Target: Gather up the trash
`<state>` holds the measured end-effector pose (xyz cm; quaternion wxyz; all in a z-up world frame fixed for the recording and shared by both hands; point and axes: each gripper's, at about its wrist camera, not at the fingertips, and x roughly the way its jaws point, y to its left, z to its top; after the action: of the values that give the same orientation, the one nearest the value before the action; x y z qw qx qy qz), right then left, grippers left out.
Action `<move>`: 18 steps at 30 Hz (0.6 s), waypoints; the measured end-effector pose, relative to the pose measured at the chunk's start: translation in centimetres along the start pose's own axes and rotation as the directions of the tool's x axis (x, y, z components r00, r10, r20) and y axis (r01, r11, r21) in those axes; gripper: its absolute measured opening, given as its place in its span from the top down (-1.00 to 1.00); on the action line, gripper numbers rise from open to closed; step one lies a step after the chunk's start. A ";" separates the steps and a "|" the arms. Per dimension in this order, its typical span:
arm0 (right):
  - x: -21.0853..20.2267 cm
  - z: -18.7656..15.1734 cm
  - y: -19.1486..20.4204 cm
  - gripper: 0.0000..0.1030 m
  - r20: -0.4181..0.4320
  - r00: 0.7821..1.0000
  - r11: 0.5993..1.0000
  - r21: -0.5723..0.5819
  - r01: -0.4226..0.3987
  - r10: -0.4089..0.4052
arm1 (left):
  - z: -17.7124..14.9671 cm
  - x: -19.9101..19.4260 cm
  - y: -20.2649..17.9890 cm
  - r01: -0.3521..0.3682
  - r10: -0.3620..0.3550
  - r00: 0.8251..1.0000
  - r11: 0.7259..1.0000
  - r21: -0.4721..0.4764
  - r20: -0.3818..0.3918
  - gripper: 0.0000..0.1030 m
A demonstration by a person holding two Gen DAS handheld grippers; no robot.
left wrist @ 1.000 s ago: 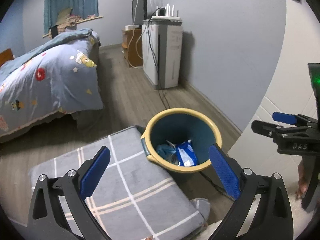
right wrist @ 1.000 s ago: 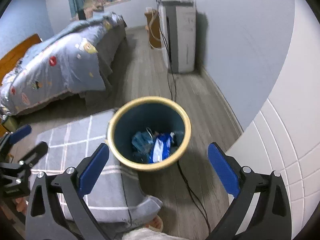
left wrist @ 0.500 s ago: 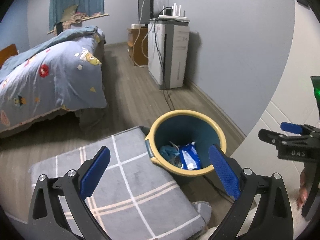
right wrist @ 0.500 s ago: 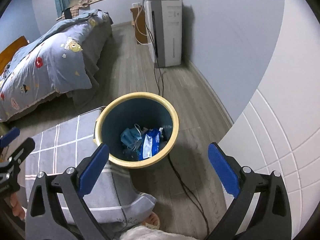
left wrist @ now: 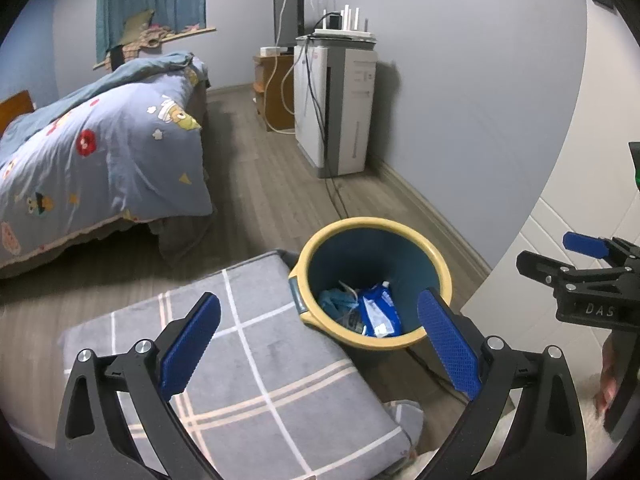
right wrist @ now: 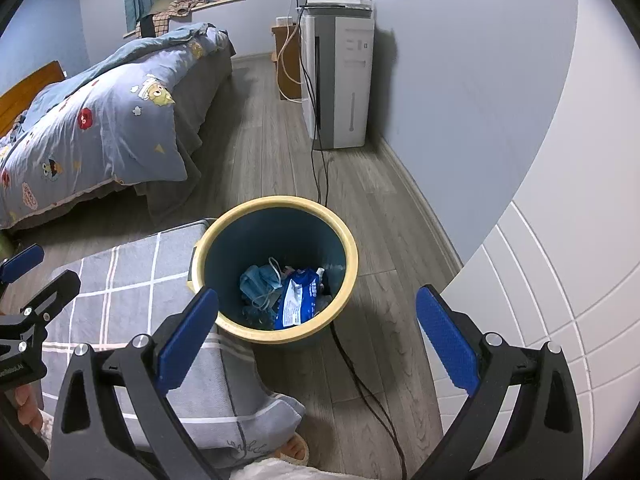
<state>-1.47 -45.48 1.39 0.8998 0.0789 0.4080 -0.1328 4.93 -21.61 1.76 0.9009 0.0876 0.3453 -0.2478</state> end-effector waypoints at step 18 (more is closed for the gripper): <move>0.1 0.0 0.0 -0.89 -0.001 1.000 1.000 -0.001 0.001 -0.001 | -0.1 -0.1 -0.1 0.001 -0.001 1.000 1.000 0.008 -0.002 -0.90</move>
<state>-1.40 -45.48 1.34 0.8995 0.0784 0.4087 -0.1330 4.79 -21.62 1.71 0.9002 0.0912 0.3451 -0.2497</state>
